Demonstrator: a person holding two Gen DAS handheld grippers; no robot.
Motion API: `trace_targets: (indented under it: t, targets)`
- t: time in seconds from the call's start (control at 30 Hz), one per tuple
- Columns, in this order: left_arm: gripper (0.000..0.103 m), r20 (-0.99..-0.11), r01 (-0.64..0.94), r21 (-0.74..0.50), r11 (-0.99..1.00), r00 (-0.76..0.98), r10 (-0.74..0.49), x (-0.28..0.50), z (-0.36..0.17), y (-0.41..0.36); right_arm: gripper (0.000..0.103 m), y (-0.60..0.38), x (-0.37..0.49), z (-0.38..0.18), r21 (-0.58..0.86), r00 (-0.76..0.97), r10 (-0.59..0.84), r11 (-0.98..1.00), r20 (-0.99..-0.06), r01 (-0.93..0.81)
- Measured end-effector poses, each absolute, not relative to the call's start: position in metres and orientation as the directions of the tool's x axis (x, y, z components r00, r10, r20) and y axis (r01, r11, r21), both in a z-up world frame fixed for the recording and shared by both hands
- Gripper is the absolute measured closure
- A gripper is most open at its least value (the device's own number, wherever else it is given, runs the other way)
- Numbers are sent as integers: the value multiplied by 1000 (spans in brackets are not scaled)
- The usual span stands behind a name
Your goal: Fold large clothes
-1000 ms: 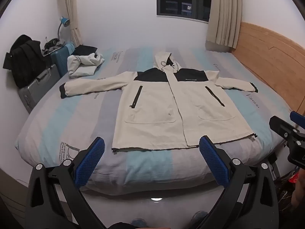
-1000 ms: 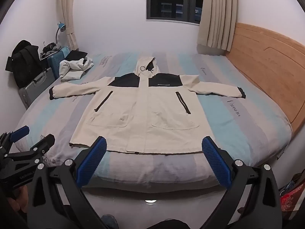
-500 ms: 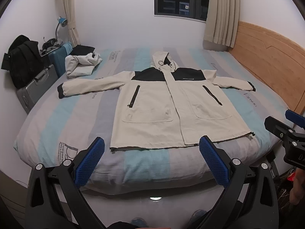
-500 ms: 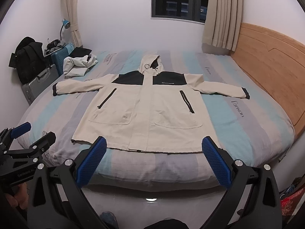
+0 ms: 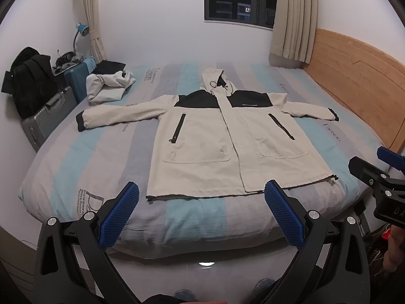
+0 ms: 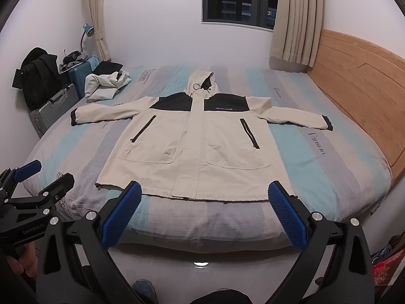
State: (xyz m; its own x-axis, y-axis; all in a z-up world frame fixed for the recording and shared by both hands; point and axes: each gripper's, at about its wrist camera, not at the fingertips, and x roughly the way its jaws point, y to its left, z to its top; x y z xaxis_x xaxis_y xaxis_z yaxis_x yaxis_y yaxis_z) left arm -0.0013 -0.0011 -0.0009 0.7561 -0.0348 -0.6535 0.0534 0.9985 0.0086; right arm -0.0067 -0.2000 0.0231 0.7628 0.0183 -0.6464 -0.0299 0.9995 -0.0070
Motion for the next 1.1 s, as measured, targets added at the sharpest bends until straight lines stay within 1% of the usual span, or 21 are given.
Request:
trace_targets:
  t: [1.1]
  targets:
    - [6, -658, 60, 5, 998, 752, -42, 0, 2, -4, 7, -199, -8, 24, -27, 764, -6, 1000, -646, -15]
